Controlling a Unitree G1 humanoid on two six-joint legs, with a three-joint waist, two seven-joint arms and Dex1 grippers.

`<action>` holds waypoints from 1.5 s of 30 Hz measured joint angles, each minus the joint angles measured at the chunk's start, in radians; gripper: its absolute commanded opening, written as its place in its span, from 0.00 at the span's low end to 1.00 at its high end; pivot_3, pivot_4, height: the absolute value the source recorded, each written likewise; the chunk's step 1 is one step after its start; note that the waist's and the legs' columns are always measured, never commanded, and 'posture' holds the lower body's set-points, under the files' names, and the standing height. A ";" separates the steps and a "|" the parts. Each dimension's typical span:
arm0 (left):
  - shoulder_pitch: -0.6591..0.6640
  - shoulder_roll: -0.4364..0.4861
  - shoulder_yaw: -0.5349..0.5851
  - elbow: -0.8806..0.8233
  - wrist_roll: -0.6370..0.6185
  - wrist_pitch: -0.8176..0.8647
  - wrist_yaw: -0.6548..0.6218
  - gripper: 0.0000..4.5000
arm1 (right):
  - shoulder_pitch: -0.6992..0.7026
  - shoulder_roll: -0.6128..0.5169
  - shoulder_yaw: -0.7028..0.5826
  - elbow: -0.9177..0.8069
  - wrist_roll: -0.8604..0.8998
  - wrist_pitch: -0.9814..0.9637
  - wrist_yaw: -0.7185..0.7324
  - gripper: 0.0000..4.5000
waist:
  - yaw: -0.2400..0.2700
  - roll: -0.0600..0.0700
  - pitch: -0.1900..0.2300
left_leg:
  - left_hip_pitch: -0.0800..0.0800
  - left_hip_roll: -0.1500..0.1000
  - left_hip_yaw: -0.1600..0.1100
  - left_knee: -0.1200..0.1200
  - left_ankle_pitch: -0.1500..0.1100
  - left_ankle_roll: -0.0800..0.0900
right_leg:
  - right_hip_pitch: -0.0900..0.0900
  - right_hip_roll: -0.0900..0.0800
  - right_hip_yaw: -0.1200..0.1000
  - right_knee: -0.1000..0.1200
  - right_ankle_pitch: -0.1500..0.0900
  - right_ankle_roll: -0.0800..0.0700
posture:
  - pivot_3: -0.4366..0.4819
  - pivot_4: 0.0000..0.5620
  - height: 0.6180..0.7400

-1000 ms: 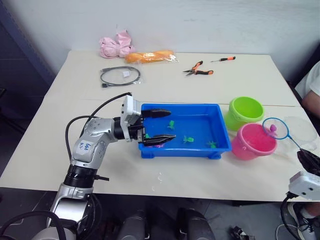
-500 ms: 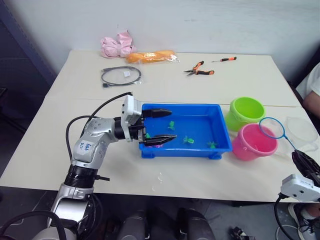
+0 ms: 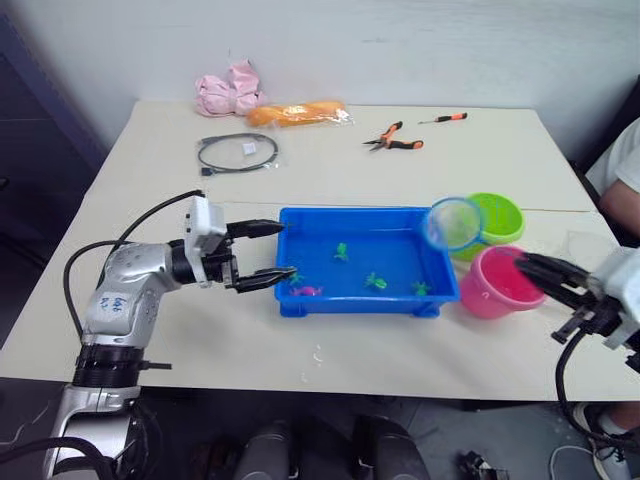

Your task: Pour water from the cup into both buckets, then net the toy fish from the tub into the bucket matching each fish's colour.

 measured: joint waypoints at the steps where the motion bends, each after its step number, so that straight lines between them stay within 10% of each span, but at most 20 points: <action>1: 0.019 0.013 0.007 -0.003 0.006 -0.011 0.000 0.99 | -0.059 -0.027 0.056 -0.001 0.009 0.050 0.009 0.00 | 0.001 0.000 0.000 | 0.000 0.000 0.000 0.000 0.000 0.000 | 0.000 0.000 0.000 0.000 0.000 0.000 | 0.48 0.27 1.00; 7: 0.111 0.050 0.021 -0.042 0.026 -0.022 0.015 0.99 | -0.486 -0.009 0.451 0.065 -0.065 0.236 0.051 0.00 | -0.001 0.000 0.000 | -0.003 0.001 0.000 0.000 -0.001 -0.001 | -0.003 -0.001 -0.002 -0.001 0.000 -0.001 | 0.48 0.27 1.00; 17: 0.169 0.088 0.019 -0.093 0.060 -0.028 0.050 0.99 | -0.761 0.132 0.791 0.281 -0.347 0.252 0.148 0.00 | 0.003 0.000 0.000 | -0.006 0.000 0.000 0.000 -0.001 -0.001 | -0.004 0.000 -0.005 0.002 0.000 0.000 | 0.48 0.27 1.00; 45: 0.205 0.090 -0.011 -0.167 0.064 -0.010 0.067 0.99 | -0.836 0.314 0.732 0.288 -0.313 0.523 0.238 0.00 | -0.015 0.000 0.000 | -0.006 0.000 0.000 0.000 -0.001 -0.001 | -0.004 0.001 -0.005 0.003 0.000 0.000 | 0.48 0.27 1.00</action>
